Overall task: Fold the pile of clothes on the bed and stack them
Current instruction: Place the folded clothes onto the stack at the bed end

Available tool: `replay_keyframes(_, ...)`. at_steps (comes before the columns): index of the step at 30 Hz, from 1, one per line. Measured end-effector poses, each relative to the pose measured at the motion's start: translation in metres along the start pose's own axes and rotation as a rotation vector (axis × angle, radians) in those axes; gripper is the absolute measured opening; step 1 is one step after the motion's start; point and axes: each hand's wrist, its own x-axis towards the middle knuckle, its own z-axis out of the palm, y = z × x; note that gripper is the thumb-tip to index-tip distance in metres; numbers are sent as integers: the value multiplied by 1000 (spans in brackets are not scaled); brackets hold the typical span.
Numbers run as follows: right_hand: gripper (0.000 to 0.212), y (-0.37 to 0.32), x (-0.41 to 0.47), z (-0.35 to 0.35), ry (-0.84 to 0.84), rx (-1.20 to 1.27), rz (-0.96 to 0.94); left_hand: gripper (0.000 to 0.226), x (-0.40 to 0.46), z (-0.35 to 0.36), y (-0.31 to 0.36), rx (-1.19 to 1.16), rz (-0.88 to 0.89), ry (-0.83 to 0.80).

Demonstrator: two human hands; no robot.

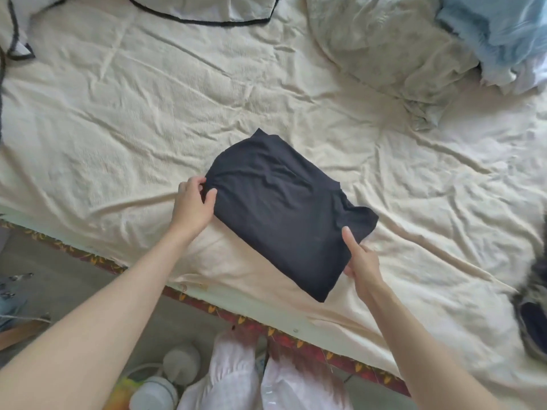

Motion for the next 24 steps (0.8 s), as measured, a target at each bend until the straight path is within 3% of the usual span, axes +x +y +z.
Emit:
replay_keyframes(3, 38, 4, 4, 3, -24, 76, 28, 50, 40, 4, 11, 155, 183, -179)
replay_keyframes(5, 35, 4, 4, 2, -17, 120, 54, 44, 58, 6, 20, 23, 147, -322)
replay_keyframes(7, 28, 2, 2, 1, -23, 177, 76, 30, 70, 11, 26, -135, 91, -346)
replay_keyframes(9, 22, 0, -1, 0, -37, 231, 90, 34, 77, 9, 28, -106, 67, -310)
replay_keyframes(14, 18, 0, -13, 0, -25, 297, 61, 39, 83, -4, 25, -34, -123, -487)
replay_keyframes(17, 22, -1, -15, 0, -20, 334, 58, 27, 86, -7, 30, -102, -155, -472)
replay_keyframes(24, 28, -3, -23, -6, 4, 347, 25, 21, 79, -19, 41, 13, 39, -311)
